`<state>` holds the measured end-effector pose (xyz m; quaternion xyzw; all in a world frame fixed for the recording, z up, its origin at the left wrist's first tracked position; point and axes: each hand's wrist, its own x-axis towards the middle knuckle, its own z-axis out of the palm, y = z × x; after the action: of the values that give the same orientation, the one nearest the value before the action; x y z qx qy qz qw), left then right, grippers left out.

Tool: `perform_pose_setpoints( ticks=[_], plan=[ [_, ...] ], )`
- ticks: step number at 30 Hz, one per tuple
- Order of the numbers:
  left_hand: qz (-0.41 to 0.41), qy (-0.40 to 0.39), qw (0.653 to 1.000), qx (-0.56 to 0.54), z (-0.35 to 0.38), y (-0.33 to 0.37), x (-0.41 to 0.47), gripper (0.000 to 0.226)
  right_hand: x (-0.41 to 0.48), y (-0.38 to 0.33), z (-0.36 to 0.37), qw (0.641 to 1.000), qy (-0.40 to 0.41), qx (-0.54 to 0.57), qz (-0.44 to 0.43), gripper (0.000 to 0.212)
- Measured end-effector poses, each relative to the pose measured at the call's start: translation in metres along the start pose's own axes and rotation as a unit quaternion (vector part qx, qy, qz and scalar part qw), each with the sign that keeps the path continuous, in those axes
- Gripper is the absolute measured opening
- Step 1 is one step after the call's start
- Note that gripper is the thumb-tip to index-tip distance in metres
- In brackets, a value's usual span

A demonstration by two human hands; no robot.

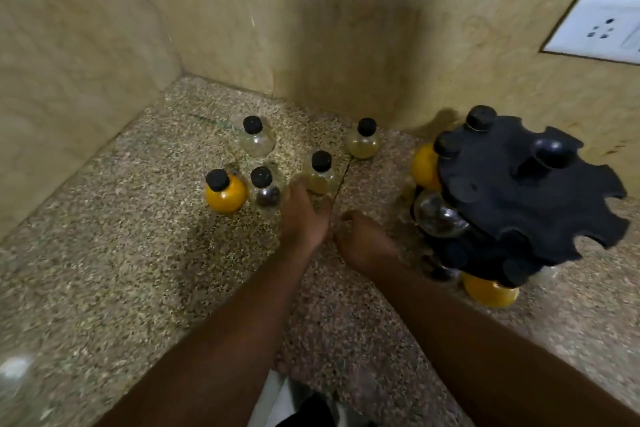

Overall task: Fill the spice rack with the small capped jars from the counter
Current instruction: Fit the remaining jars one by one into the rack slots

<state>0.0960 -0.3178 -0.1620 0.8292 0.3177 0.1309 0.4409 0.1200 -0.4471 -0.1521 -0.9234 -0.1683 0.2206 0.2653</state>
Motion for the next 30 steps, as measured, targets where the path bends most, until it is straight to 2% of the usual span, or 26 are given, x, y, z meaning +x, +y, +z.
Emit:
perform_pose_setpoints(
  ticks=[4, 7, 14, 21, 24, 27, 30],
  plan=[
    [0.034, -0.017, 0.999, -0.01, 0.0, -0.009, 0.028, 0.067, 0.025, 0.001, 0.024, 0.991, -0.054, -0.113, 0.039, 0.072],
    [0.054, -0.021, 0.998, 0.001, 0.0, -0.01, 0.045, 0.071, 0.038, 0.003, 0.036, 0.981, -0.102, -0.154, 0.066, 0.086],
    [0.149, -0.017, 0.988, 0.031, 0.01, -0.017, 0.08, 0.055, 0.057, 0.002, 0.049, 0.976, -0.117, -0.17, 0.064, 0.107],
    [0.161, -0.006, 0.987, 0.021, 0.006, -0.016, 0.082, 0.053, 0.057, 0.003, 0.051, 0.977, -0.111, -0.171, 0.069, 0.108],
    [0.151, -0.006, 0.988, 0.018, 0.001, -0.011, 0.075, 0.054, 0.056, 0.001, 0.046, 0.977, -0.107, -0.172, 0.066, 0.1],
    [0.145, 0.004, 0.989, 0.02, -0.005, -0.004, 0.064, 0.056, 0.048, 0.001, 0.038, 0.988, -0.066, -0.132, 0.056, 0.083],
    [0.152, 0.019, 0.988, 0.028, -0.011, 0.004, 0.048, 0.05, 0.031, 0.004, 0.034, 0.998, -0.013, -0.061, 0.026, 0.078]
  ],
)
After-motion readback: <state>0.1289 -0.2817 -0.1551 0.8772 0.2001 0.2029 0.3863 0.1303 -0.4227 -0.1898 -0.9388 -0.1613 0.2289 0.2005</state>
